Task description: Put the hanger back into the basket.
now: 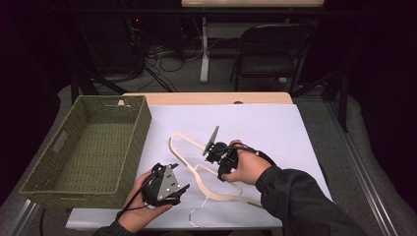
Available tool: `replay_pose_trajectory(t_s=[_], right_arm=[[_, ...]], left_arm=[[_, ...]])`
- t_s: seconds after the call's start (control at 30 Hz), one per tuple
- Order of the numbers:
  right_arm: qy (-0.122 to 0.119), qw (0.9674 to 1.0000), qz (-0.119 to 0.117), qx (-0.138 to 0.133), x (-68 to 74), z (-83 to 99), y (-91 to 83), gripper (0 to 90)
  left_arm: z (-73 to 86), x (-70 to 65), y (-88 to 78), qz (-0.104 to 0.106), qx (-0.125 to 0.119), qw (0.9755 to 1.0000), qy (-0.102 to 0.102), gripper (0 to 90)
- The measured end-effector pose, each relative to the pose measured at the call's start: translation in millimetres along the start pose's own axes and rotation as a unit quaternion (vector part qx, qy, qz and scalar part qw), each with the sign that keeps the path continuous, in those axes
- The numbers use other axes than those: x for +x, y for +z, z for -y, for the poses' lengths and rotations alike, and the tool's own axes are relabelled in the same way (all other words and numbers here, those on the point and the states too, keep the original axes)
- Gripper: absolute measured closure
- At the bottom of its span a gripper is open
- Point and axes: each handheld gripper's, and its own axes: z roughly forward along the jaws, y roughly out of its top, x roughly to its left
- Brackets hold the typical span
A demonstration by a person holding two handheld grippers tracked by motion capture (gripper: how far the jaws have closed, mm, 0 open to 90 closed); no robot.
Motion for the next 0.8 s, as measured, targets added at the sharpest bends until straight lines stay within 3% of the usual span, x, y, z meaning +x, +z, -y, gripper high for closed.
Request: replay_pose_trajectory(t_s=[0.3, 0.5, 0.53, 0.57, 0.8], right_arm=[[-0.003, 1.0, -0.007, 0.006, 3.0, -2.8, 1.2, 85.7], [-0.006, 0.9999, -0.008, -0.006, 4.8, -3.0, 3.8, 85.6], [-0.007, 0.9999, -0.006, 0.007, 5.0, -4.0, 2.1, 85.7], [-0.007, 1.0, -0.007, 0.001, 5.7, -4.1, 3.4, 85.7], [-0.012, 0.9999, -0.01, -0.001, 7.0, -5.1, 4.2, 85.7]], left_arm=[[-3.9, -2.1, 9.6, 0.004, 0.009, 0.9997, 0.024, 28.6], [-4.4, -2.8, 13.3, -0.004, 0.011, 0.9992, 0.038, 28.5], [-4.4, -3.1, 13.8, -0.004, 0.011, 0.9991, 0.041, 28.5], [-4.7, -3.4, 15.1, -0.006, 0.012, 0.9988, 0.047, 28.5], [-4.2, -4.7, 19.2, -0.007, 0.012, 0.9985, 0.053, 28.5]])
